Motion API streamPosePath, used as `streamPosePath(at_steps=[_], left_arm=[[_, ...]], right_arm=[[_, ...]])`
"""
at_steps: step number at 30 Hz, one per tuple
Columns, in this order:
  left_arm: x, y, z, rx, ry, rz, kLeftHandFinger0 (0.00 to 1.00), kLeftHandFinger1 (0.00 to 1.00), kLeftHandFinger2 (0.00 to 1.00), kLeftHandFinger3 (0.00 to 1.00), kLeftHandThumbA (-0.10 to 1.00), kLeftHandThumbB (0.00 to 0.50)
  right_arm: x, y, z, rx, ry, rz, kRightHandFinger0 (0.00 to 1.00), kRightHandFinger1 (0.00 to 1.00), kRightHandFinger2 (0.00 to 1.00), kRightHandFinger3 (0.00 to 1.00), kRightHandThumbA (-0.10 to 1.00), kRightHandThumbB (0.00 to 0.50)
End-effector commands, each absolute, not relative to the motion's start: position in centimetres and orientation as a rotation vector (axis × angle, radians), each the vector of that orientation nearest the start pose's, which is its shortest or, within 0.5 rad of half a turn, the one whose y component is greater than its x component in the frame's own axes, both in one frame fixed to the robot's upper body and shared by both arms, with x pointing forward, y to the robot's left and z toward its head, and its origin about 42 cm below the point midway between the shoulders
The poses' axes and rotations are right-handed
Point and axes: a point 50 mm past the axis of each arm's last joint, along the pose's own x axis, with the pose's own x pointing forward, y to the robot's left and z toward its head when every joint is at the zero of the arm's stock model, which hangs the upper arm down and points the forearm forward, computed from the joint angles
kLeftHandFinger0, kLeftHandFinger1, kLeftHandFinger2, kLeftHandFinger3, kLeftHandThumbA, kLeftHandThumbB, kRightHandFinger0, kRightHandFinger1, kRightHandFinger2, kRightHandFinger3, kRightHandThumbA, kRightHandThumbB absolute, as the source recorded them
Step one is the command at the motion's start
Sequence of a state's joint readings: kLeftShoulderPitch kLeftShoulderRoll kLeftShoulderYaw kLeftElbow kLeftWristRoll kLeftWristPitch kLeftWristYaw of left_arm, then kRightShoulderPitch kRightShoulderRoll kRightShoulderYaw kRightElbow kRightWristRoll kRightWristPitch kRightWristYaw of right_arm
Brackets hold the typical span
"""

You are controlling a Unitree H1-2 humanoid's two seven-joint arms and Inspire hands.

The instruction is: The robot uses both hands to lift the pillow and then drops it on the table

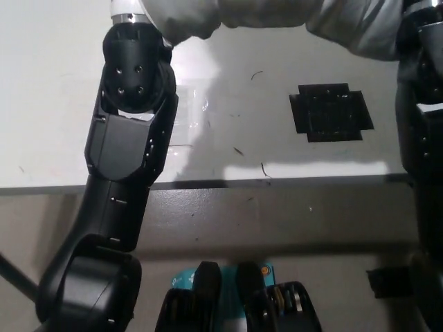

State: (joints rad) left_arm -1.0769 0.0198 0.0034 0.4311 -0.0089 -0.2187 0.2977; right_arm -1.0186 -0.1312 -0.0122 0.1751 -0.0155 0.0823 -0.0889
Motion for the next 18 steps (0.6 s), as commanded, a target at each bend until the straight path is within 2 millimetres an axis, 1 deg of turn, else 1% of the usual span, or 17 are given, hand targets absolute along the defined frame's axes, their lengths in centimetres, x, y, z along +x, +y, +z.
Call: streamPosePath(at_steps=[1,2,3,4,5,6,7,8,9,10,11,12,14,15,16,18], left_arm=[[50.8,5.8,41.9,0.01,-0.798,-0.11,1.0,1.0,1.0,1.0,1.0,0.171],[50.9,5.9,41.1,0.015,-0.787,-0.105,1.0,1.0,1.0,1.0,1.0,0.17],[52.1,6.4,38.0,0.045,-0.714,-0.094,1.0,1.0,1.0,1.0,1.0,0.152],[52.7,6.8,35.9,0.062,-0.669,-0.089,1.0,1.0,1.0,1.0,1.0,0.146],[52.9,7.0,35.1,0.085,-0.65,-0.084,1.0,1.0,1.0,1.0,1.0,0.108],[53.2,7.7,32.2,0.129,-0.584,-0.069,1.0,1.0,1.0,1.0,1.0,0.113],[53.4,8.1,30.7,0.143,-0.535,-0.06,1.0,1.0,1.0,1.0,1.0,0.127],[53.4,8.9,27.7,0.161,-0.456,-0.048,1.0,1.0,1.0,1.0,1.0,0.124],[53.3,9.4,25.6,0.169,-0.405,-0.043,1.0,1.0,1.0,1.0,1.0,0.129],[53.0,9.8,24.2,0.168,-0.371,-0.039,1.0,1.0,1.0,1.0,1.0,0.13],[52.7,10.2,22.3,0.171,-0.316,-0.04,1.0,1.0,1.0,1.0,1.0,0.154],[52.4,10.9,20.6,0.173,-0.276,-0.038,1.0,1.0,1.0,1.0,1.0,0.144],[52.0,11.7,18.9,0.208,-0.24,-0.028,1.0,1.0,1.0,1.0,1.0,0.143],[51.1,13.2,15.9,0.247,-0.182,-0.032,1.0,1.0,1.0,1.0,1.0,0.098],[50.6,14.1,14.6,0.272,-0.16,-0.033,1.0,1.0,1.0,1.0,1.0,0.082],[50.1,15.1,13.2,0.312,-0.134,-0.03,1.0,1.0,1.0,1.0,1.0,0.086]], right_arm=[[48.4,-10.7,43.0,-0.239,-0.716,0.192,1.0,1.0,1.0,1.0,1.0,0.371],[48.5,-10.8,42.3,-0.242,-0.702,0.187,1.0,1.0,1.0,1.0,1.0,0.372],[49.6,-10.9,39.5,-0.263,-0.651,0.18,1.0,1.0,1.0,1.0,1.0,0.342],[50.3,-11.0,37.5,-0.274,-0.607,0.177,1.0,1.0,1.0,1.0,1.0,0.342],[50.5,-11.0,36.6,-0.286,-0.582,0.17,1.0,1.0,1.0,1.0,1.0,0.322],[51.1,-11.2,33.7,-0.335,-0.488,0.16,1.0,1.0,1.0,1.0,1.0,0.342],[51.2,-11.3,32.2,-0.365,-0.437,0.154,1.0,1.0,1.0,1.0,1.0,0.336],[51.5,-11.6,29.0,-0.389,-0.342,0.17,1.0,1.0,1.0,1.0,1.0,0.334],[51.7,-11.8,26.9,-0.394,-0.285,0.187,1.0,1.0,1.0,1.0,1.0,0.322],[51.6,-11.9,25.4,-0.396,-0.252,0.2,1.0,1.0,1.0,1.0,1.0,0.317],[51.5,-12.0,23.6,-0.396,-0.213,0.204,1.0,1.0,1.0,1.0,1.0,0.295],[51.4,-12.2,21.7,-0.39,-0.166,0.203,1.0,1.0,1.0,1.0,1.0,0.291],[51.4,-12.5,19.8,-0.386,-0.129,0.194,1.0,1.0,1.0,1.0,1.0,0.288],[51.1,-13.3,17.1,-0.41,-0.048,0.155,1.0,1.0,1.0,1.0,1.0,0.284],[51.0,-13.7,16.1,-0.416,-0.019,0.145,1.0,1.0,1.0,1.0,1.0,0.297],[51.0,-14.4,14.9,-0.386,0.004,0.146,1.0,1.0,1.0,1.0,1.0,0.29]])
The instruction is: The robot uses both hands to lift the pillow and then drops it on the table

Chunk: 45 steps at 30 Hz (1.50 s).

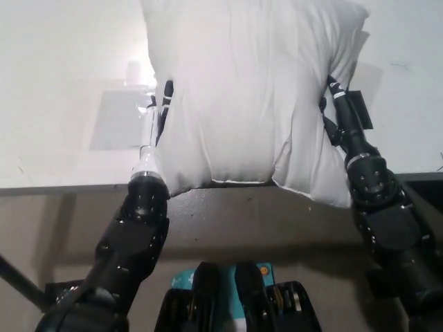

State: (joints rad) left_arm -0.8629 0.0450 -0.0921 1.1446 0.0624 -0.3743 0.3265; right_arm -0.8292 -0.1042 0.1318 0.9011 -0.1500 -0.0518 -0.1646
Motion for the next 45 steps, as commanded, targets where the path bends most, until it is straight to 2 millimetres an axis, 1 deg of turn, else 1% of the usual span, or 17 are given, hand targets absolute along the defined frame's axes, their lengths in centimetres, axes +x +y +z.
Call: streamPosePath(at_steps=[1,4,8,13,15,20,25,26,28,29,34,36,40,41,42,44,45], left_arm=[[49.7,15.9,12.4,0.331,-0.12,-0.022,1.0,1.0,1.0,1.0,1.0,0.077],[48.6,18.3,10.6,0.383,-0.096,-0.006,1.0,1.0,1.0,1.0,1.0,0.07],[47.9,21.1,10.2,0.421,-0.112,0.024,1.0,1.0,1.0,1.0,1.0,0.062],[47.7,23.3,11.2,0.457,-0.167,0.034,1.0,1.0,1.0,1.0,1.0,0.086],[47.4,24.0,11.7,0.488,-0.208,0.022,1.0,1.0,1.0,1.0,1.0,0.059],[45.6,25.7,11.5,0.503,-0.245,0.009,1.0,1.0,1.0,1.0,1.0,0.055],[42.6,27.6,10.8,0.442,-0.264,0.037,1.0,1.0,1.0,1.0,1.0,0.01],[41.1,28.1,10.8,0.397,-0.289,0.054,1.0,1.0,1.0,1.0,1.0,0.0],[39.0,28.7,10.6,0.324,-0.301,0.084,1.0,1.0,1.0,1.0,1.0,0.0],[37.4,28.7,10.4,0.247,-0.312,0.114,1.0,1.0,1.0,1.0,1.0,0.052],[33.5,28.5,10.8,0.168,-0.364,0.156,1.0,1.0,1.0,1.0,1.0,0.121],[30.9,28.4,11.4,0.178,-0.408,0.179,1.0,1.0,1.0,1.0,1.0,0.119],[27.8,28.5,12.2,0.122,-0.443,0.231,1.0,1.0,1.0,1.0,1.0,0.209],[27.7,28.4,12.3,0.114,-0.448,0.226,1.0,1.0,1.0,1.0,1.0,0.282],[26.6,28.3,12.0,0.113,-0.439,0.23,1.0,1.0,1.0,1.0,1.0,0.155],[25.9,28.2,12.0,0.107,-0.437,0.22,1.0,1.0,1.0,1.0,1.0,0.137],[25.0,28.0,12.0,0.093,-0.435,0.228,1.0,1.0,1.0,1.0,1.0,0.096]], right_arm=[[50.9,-15.0,14.2,-0.363,0.026,0.141,1.0,1.0,1.0,1.0,1.0,0.29],[50.8,-16.6,12.9,-0.341,0.057,0.119,1.0,1.0,1.0,1.0,1.0,0.249],[51.3,-19.3,13.3,-0.334,0.056,0.079,1.0,1.0,1.0,1.0,1.0,0.199],[52.0,-22.2,14.8,-0.326,0.01,0.035,1.0,1.0,1.0,1.0,1.0,0.265],[52.0,-24.0,15.8,-0.331,-0.023,0.028,1.0,1.0,1.0,1.0,1.0,0.237],[50.6,-27.7,16.3,-0.336,-0.076,0.012,1.0,1.0,1.0,1.0,1.0,0.29],[46.6,-30.9,15.5,-0.385,-0.122,-0.029,1.0,1.0,1.0,1.0,1.0,0.232],[44.8,-32.2,14.9,-0.413,-0.132,-0.041,1.0,1.0,1.0,1.0,1.0,0.157],[42.5,-33.0,14.1,-0.432,-0.151,-0.05,1.0,1.0,1.0,1.0,1.0,0.164],[40.5,-33.4,13.9,-0.442,-0.175,-0.054,1.0,1.0,1.0,1.0,1.0,0.207],[35.5,-33.0,14.4,-0.447,-0.255,-0.066,1.0,1.0,1.0,1.0,1.0,0.298],[32.3,-33.1,15.0,-0.49,-0.301,-0.068,1.0,1.0,1.0,1.0,1.0,0.305],[28.5,-32.3,15.9,-0.542,-0.374,-0.065,1.0,1.0,1.0,1.0,1.0,0.303],[28.1,-32.3,16.0,-0.545,-0.378,-0.07,1.0,1.0,1.0,1.0,1.0,0.399],[26.7,-31.9,15.5,-0.533,-0.398,-0.072,1.0,1.0,1.0,1.0,1.0,0.284],[25.2,-31.6,15.0,-0.525,-0.409,-0.085,1.0,1.0,1.0,1.0,1.0,0.273],[24.6,-31.1,14.4,-0.525,-0.417,-0.087,1.0,1.0,1.0,1.0,1.0,0.31]])
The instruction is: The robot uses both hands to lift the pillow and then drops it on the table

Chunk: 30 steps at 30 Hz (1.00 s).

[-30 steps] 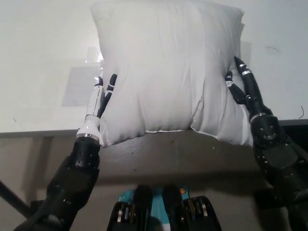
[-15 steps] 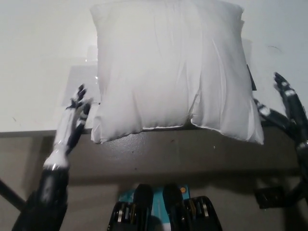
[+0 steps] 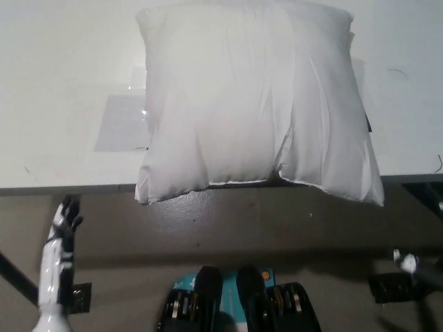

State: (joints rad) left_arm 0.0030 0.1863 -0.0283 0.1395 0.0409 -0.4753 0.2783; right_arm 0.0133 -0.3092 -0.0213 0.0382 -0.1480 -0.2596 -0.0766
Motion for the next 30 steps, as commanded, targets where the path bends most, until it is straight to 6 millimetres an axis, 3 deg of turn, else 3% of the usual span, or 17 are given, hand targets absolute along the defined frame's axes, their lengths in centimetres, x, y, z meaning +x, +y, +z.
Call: streamPosePath(at_steps=[1,2,3,4,6,7,8,10,12,16,17,18,21,23,27,28,30], left_arm=[[24.4,28.0,11.9,0.091,-0.431,0.229,1.0,1.0,1.0,1.0,1.0,0.09],[24.3,28.0,11.9,0.092,-0.429,0.228,1.0,1.0,1.0,1.0,1.0,0.09],[23.9,27.8,11.3,0.083,-0.408,0.24,1.0,1.0,1.0,1.0,1.0,0.108],[23.7,27.8,11.0,0.081,-0.396,0.238,1.0,1.0,1.0,1.0,1.0,0.12],[23.6,27.8,10.4,0.064,-0.374,0.246,1.0,1.0,1.0,1.0,1.0,0.15],[22.9,27.7,9.0,0.063,-0.322,0.239,1.0,1.0,1.0,1.0,1.0,0.113],[22.6,27.6,8.5,0.056,-0.301,0.235,1.0,1.0,1.0,1.0,1.0,0.106],[22.3,27.6,7.3,0.054,-0.254,0.23,1.0,1.0,1.0,1.0,1.0,0.118],[21.2,27.7,6.1,0.031,-0.207,0.245,1.0,1.0,1.0,1.0,1.0,0.053],[22.1,27.9,5.7,0.02,-0.2,0.26,1.0,1.0,1.0,1.0,1.0,0.015],[22.4,27.9,5.7,0.019,-0.201,0.259,1.0,1.0,1.0,1.0,1.0,0.017],[22.6,27.9,5.6,0.015,-0.199,0.259,1.0,1.0,1.0,1.0,1.0,0.036],[23.2,27.7,5.8,0.015,-0.208,0.247,1.0,1.0,1.0,1.0,1.0,0.058],[23.3,27.6,5.8,0.019,-0.208,0.238,1.0,1.0,1.0,1.0,1.0,0.052],[23.0,27.7,5.8,0.008,-0.21,0.241,1.0,1.0,1.0,1.0,1.0,0.098],[22.8,27.7,5.9,0.012,-0.21,0.243,1.0,1.0,1.0,1.0,1.0,0.065],[22.7,27.9,5.9,0.014,-0.213,0.246,1.0,1.0,1.0,1.0,1.0,0.063]], right_arm=[[24.1,-30.6,13.8,-0.532,-0.421,-0.085,1.0,1.0,1.0,1.0,1.0,0.314],[24.0,-30.4,13.7,-0.537,-0.421,-0.084,1.0,1.0,1.0,1.0,1.0,0.314],[23.4,-29.9,12.4,-0.512,-0.411,-0.07,1.0,1.0,1.0,1.0,1.0,0.272],[23.2,-29.7,11.4,-0.505,-0.388,-0.066,1.0,1.0,1.0,1.0,1.0,0.261],[23.1,-29.8,10.0,-0.523,-0.354,-0.063,1.0,1.0,1.0,1.0,1.0,0.276],[23.2,-30.2,7.5,-0.608,-0.284,-0.06,1.0,1.0,1.0,1.0,1.0,0.267],[22.9,-30.2,6.8,-0.608,-0.262,-0.061,1.0,1.0,1.0,1.0,1.0,0.267],[23.3,-30.1,5.3,-0.535,-0.206,-0.072,1.0,1.0,1.0,1.0,1.0,0.206],[22.8,-29.8,4.0,-0.445,-0.143,-0.067,1.0,1.0,1.0,1.0,1.0,0.206],[23.4,-30.0,4.8,-0.422,-0.173,-0.086,1.0,1.0,1.0,1.0,1.0,0.206],[23.6,-30.1,4.6,-0.417,-0.167,-0.088,1.0,1.0,1.0,1.0,1.0,0.18],[23.7,-30.1,4.3,-0.404,-0.153,-0.086,1.0,1.0,1.0,1.0,1.0,0.192],[24.2,-30.4,4.1,-0.412,-0.144,-0.081,1.0,1.0,1.0,1.0,1.0,0.165],[24.4,-30.6,4.1,-0.41,-0.138,-0.08,1.0,1.0,1.0,1.0,1.0,0.191],[24.6,-30.7,4.3,-0.403,-0.143,-0.066,1.0,1.0,1.0,1.0,1.0,0.181],[24.5,-30.6,4.4,-0.403,-0.147,-0.06,1.0,1.0,1.0,1.0,1.0,0.175],[24.5,-30.6,4.5,-0.405,-0.149,-0.057,1.0,1.0,1.0,1.0,1.0,0.175]])
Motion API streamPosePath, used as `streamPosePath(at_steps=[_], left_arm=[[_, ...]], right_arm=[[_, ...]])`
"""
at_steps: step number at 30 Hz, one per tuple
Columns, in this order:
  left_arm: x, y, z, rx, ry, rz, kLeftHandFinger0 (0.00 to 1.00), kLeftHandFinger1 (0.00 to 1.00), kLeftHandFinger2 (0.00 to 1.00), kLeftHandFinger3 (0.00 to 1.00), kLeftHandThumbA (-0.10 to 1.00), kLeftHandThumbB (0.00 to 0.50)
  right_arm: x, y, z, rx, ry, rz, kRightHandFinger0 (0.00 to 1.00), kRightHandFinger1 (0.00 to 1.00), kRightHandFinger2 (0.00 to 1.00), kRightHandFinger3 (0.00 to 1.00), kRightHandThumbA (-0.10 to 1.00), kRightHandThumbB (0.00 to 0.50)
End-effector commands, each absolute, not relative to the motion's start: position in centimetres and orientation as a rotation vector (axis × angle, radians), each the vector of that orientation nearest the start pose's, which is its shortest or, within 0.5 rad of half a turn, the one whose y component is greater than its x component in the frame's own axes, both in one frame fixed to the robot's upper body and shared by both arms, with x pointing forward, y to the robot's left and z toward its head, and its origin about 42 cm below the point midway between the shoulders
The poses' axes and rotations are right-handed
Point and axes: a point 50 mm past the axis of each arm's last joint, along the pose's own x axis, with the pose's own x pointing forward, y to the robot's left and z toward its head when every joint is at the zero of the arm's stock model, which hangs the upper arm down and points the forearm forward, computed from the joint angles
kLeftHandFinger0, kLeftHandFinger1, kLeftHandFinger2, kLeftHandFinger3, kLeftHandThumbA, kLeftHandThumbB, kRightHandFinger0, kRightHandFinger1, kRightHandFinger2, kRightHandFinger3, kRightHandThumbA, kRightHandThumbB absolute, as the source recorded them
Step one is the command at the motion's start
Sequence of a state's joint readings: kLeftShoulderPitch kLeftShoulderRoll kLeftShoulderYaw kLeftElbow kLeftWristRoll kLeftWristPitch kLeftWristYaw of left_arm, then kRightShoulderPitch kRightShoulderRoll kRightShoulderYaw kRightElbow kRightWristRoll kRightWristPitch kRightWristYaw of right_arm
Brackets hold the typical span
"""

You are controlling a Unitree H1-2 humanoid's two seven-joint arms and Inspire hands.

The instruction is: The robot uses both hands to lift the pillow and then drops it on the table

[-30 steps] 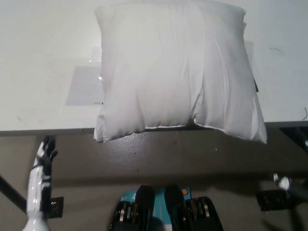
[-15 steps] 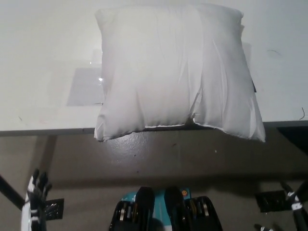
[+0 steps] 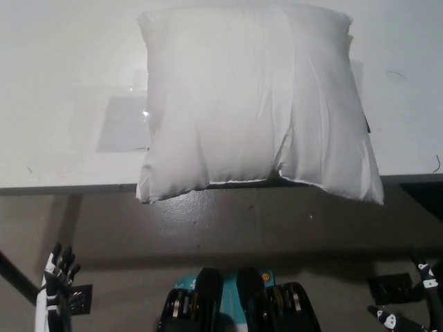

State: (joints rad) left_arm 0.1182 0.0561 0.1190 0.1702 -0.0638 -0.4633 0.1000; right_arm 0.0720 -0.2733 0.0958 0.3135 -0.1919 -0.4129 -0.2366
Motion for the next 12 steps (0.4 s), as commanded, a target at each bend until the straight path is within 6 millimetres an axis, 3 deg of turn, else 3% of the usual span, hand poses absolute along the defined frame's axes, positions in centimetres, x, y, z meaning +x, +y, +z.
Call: streamPosePath(at_steps=[1,3,6,12], left_arm=[[22.7,28.0,6.2,0.015,-0.221,0.244,1.0,1.0,1.0,1.0,1.0,0.035],[22.5,28.3,6.4,0.023,-0.229,0.239,1.0,1.0,1.0,1.0,1.0,0.008],[22.3,28.4,6.7,0.018,-0.237,0.234,1.0,1.0,1.0,1.0,1.0,0.025],[22.3,28.4,7.2,0.036,-0.255,0.235,1.0,1.0,1.0,1.0,1.0,0.0]], right_arm=[[24.6,-30.6,4.6,-0.402,-0.155,-0.055,1.0,1.0,1.0,1.0,1.0,0.18],[24.5,-30.6,4.8,-0.404,-0.159,-0.052,1.0,1.0,1.0,1.0,1.0,0.175],[24.1,-30.6,5.1,-0.408,-0.172,-0.046,1.0,1.0,1.0,1.0,1.0,0.179],[24.1,-30.6,5.6,-0.43,-0.194,-0.047,1.0,1.0,1.0,1.0,1.0,0.172]])
